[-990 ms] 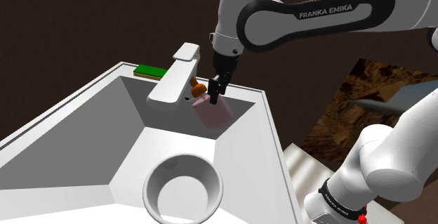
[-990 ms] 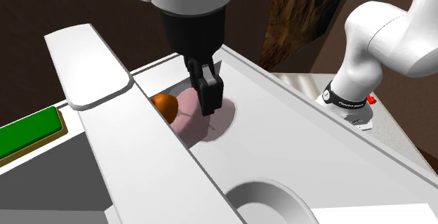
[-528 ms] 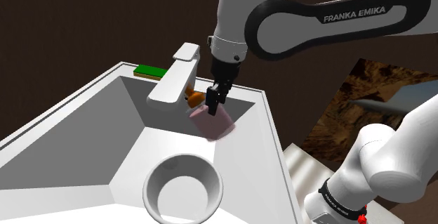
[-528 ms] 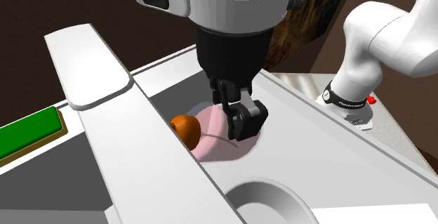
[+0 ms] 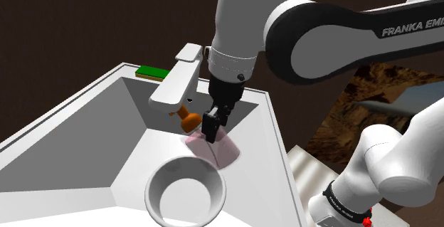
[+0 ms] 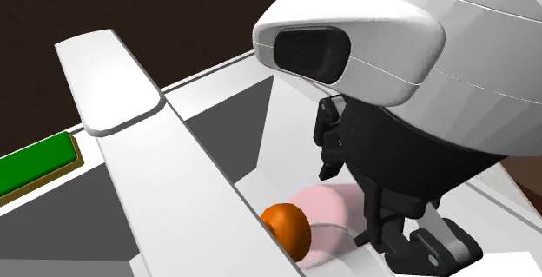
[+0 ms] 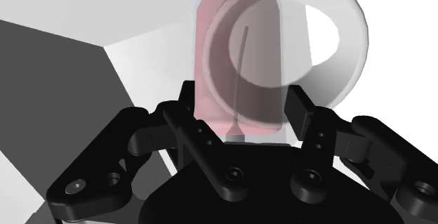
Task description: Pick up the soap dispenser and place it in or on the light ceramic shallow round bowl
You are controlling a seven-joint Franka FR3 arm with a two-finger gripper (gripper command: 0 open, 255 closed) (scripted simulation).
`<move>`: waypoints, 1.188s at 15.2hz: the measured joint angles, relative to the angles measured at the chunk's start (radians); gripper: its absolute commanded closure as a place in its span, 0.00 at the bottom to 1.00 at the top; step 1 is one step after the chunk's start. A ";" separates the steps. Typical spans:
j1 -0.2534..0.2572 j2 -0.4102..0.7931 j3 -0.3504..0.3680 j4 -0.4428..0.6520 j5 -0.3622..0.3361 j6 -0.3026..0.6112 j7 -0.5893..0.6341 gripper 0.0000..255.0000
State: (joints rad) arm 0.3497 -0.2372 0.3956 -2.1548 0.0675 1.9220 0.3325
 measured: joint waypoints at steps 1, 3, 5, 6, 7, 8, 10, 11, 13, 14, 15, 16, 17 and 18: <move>0.009 -0.002 0.013 0.001 0.004 -0.002 0.021 1.00; 0.030 0.008 0.048 0.017 0.009 -0.008 0.074 1.00; 0.049 0.011 0.079 0.021 0.014 -0.008 0.123 1.00; 0.052 0.016 0.085 0.016 0.014 0.003 0.131 1.00; 0.052 0.018 0.086 0.007 0.013 0.014 0.133 1.00; 0.053 0.020 0.088 -0.005 0.013 0.028 0.135 1.00; 0.054 0.031 0.093 -0.022 0.010 0.054 0.141 1.00; 0.053 0.035 0.094 -0.032 0.009 0.067 0.141 1.00; 0.054 0.044 0.097 -0.049 0.006 0.093 0.145 1.00; 0.054 0.049 0.099 -0.058 0.004 0.107 0.148 1.00; 0.054 0.053 0.101 -0.068 0.003 0.120 0.150 1.00; 0.055 0.058 0.103 -0.076 0.001 0.133 0.153 1.00; 0.054 0.064 0.104 -0.086 -0.002 0.148 0.155 1.00; 0.054 0.071 0.105 -0.097 -0.005 0.165 0.156 1.00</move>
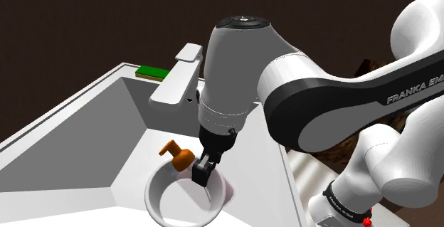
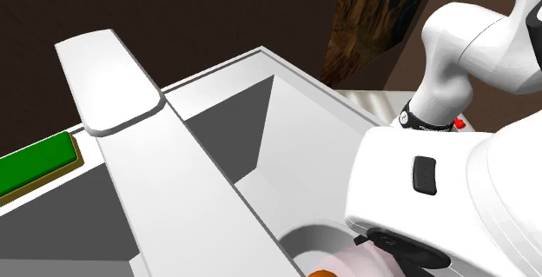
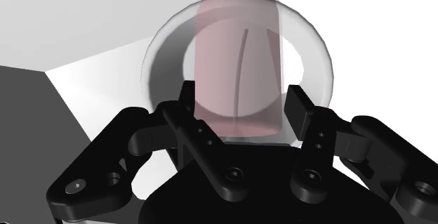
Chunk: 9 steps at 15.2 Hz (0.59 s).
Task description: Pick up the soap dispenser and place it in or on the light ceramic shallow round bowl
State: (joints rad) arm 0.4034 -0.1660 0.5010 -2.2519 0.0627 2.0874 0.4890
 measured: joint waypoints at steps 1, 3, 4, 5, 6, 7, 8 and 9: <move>0.000 0.003 0.001 -0.004 -0.001 0.007 0.001 1.00; 0.000 0.005 0.002 -0.007 -0.002 0.013 0.003 1.00; 0.000 0.006 0.002 -0.008 -0.002 0.014 0.003 1.00; 0.000 0.006 0.002 -0.009 -0.002 0.014 0.003 1.00; 0.000 0.006 0.002 -0.009 -0.002 0.015 0.003 1.00; 0.000 0.006 0.002 -0.009 -0.002 0.015 0.003 1.00; 0.000 0.006 0.002 -0.009 -0.002 0.015 0.003 0.00; 0.000 0.006 0.002 -0.009 -0.002 0.015 0.003 0.00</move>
